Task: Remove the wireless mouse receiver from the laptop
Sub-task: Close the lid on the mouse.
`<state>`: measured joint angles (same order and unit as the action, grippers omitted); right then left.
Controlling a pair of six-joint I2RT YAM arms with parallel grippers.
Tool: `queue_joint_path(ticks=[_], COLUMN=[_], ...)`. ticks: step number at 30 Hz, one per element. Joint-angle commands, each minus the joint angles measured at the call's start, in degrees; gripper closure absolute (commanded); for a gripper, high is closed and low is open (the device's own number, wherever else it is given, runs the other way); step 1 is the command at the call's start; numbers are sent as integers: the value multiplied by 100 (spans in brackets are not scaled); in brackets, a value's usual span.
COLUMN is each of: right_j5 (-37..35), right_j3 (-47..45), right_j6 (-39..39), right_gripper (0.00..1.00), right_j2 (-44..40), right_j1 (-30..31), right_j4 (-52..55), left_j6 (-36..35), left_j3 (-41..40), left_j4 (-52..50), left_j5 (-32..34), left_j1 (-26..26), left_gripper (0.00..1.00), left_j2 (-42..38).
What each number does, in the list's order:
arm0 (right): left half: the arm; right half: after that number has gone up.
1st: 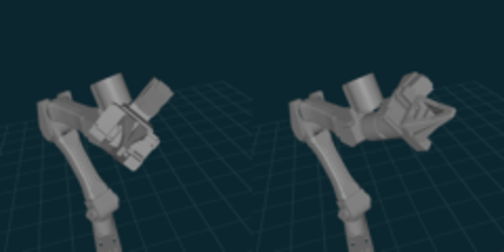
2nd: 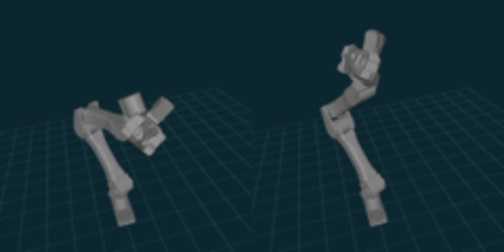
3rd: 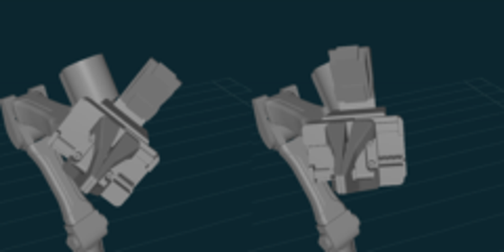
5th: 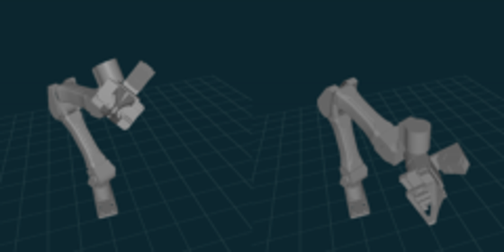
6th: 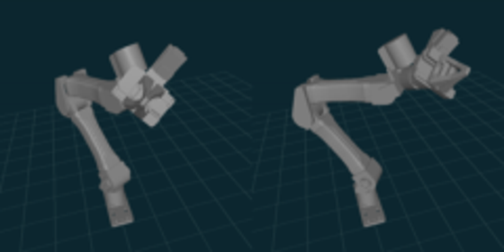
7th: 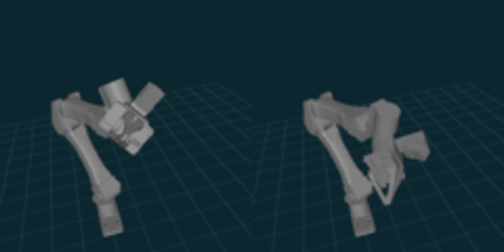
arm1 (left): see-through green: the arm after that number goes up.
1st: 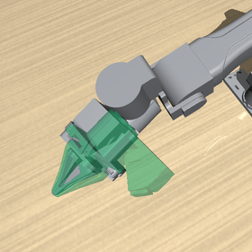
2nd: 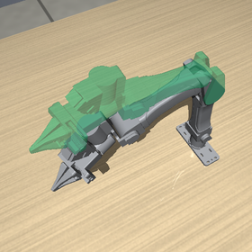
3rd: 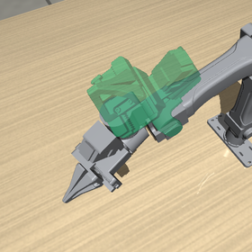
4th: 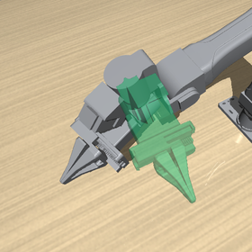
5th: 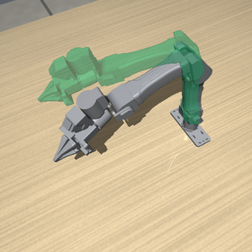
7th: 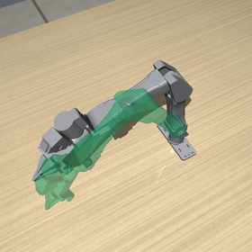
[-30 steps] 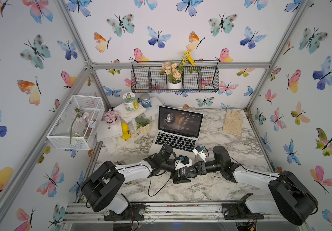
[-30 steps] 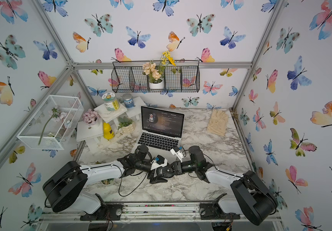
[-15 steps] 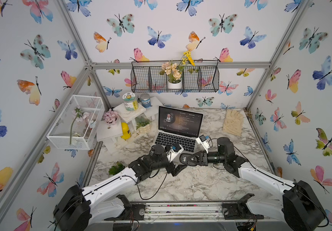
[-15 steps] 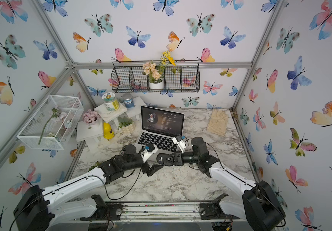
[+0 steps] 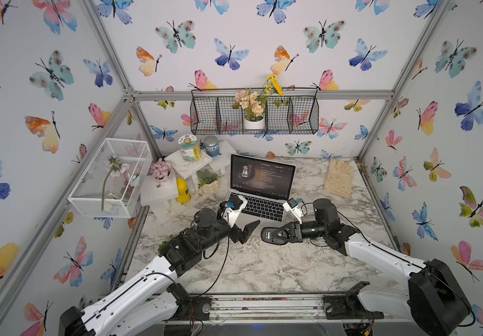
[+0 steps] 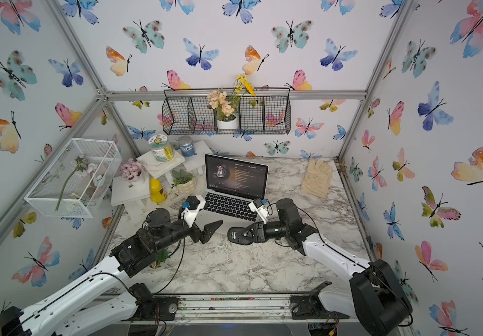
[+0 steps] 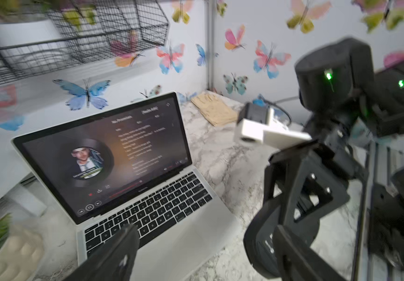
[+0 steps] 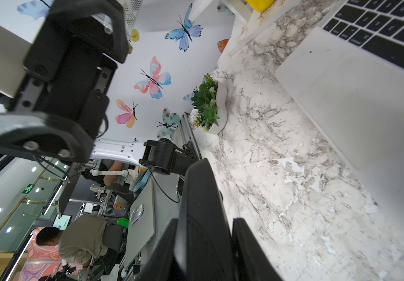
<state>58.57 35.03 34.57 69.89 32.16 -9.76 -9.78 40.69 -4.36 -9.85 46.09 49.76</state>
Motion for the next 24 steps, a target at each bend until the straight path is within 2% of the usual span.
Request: queue_joint_path(ticks=[1,3,4,6,8,24], right_j5=[612,682,668,661,682,534], right_j3=[175,180,196,237,250,435], right_j6=[223,295,289,279,299,517], right_gripper=[83,83,83,83,83,84], right_j2=[-228,-311,-357,-420,-456,-401], right_j1=[-21,-24,-19,-15,7,520], right_j4=[-84,-16,58,224,307,163], left_j6=[-1905,-2702,-2788,-2802,-2899,-2892], left_j3=[27,-210,-414,-709,-748,-527], left_j4=[-880,-930,-653,-155,-73,641], left_j5=[-870,-1419,-1472,-1372,-1310,-1482], left_j1=[283,371,394,397,401,421], left_gripper=[12,14,14,12,12,13], left_j2=[-87,-402,-577,-844,-873,-50])
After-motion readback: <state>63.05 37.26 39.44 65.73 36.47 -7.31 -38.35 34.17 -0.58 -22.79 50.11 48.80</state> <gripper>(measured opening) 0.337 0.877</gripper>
